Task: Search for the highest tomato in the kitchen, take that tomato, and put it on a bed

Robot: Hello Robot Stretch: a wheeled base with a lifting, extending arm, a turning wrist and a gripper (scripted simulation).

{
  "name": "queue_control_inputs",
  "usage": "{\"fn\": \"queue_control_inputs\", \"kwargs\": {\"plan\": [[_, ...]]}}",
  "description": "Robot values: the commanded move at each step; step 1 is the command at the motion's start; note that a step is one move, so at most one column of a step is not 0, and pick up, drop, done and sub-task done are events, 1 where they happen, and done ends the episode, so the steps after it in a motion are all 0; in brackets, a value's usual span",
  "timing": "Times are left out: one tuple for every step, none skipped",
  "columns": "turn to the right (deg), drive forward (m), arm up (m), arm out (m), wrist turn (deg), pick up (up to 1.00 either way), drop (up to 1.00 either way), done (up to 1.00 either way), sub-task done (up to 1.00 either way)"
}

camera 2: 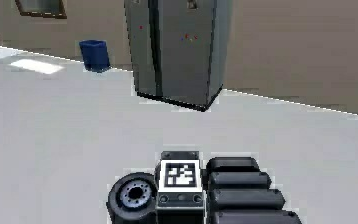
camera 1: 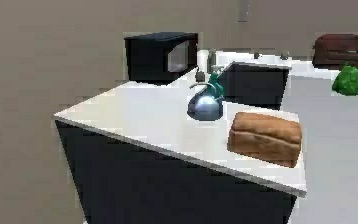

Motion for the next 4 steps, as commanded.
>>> {"fn": "queue_control_inputs", "kwargs": {"plan": [[45.0,0.00,0.00,0.00,0.0,0.00,0.00,0.00,0.00],[33.0,0.00,0.00,0.00,0.0,0.00,0.00,0.00,0.00],[0.0,0.70,0.00,0.00,0.0,0.00,0.00,0.00,0.00],[-45.0,0.00,0.00,0.00,0.0,0.00,0.00,0.00,0.00]]}}
